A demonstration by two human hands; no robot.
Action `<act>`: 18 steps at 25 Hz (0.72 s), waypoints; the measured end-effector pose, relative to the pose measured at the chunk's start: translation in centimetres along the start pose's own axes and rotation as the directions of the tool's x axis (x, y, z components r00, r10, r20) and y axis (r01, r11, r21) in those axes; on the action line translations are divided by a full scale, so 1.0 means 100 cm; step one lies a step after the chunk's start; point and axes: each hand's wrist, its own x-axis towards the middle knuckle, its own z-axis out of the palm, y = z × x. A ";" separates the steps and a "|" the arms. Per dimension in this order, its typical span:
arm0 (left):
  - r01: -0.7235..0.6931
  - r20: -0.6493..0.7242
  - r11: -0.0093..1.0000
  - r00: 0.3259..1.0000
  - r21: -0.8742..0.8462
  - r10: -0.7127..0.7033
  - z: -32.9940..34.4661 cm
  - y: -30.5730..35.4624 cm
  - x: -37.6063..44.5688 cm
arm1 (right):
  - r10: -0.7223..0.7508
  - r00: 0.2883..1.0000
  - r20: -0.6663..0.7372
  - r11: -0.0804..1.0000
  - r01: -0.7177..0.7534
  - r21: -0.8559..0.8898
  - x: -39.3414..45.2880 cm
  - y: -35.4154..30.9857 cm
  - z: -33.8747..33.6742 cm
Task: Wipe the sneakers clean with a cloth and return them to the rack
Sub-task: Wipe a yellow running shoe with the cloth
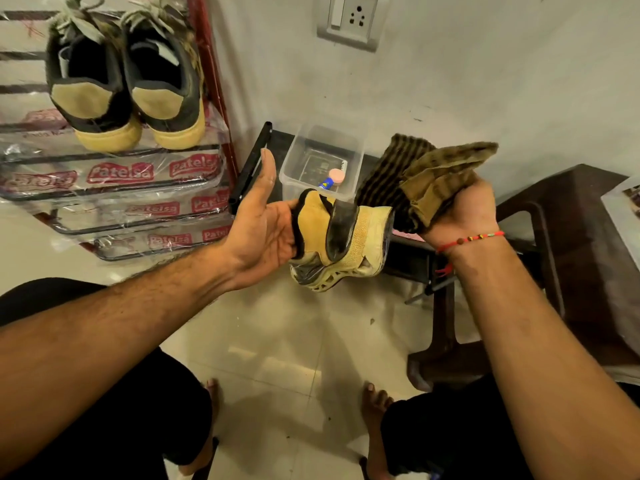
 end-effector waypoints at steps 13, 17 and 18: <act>0.183 -0.225 0.976 0.953 -0.115 -0.205 -0.005 0.004 -0.002 | -0.052 0.818 0.573 -0.439 0.496 -0.749 -0.061 0.095 0.036; 0.268 -0.388 0.953 0.871 -0.138 -0.301 -0.013 0.010 -0.001 | -0.084 0.756 0.649 -0.589 0.488 -0.644 -0.067 0.128 0.035; 0.300 -0.404 0.946 0.855 -0.125 -0.325 -0.012 0.012 -0.002 | -0.101 0.747 0.658 -0.614 0.473 -0.632 -0.068 0.133 0.035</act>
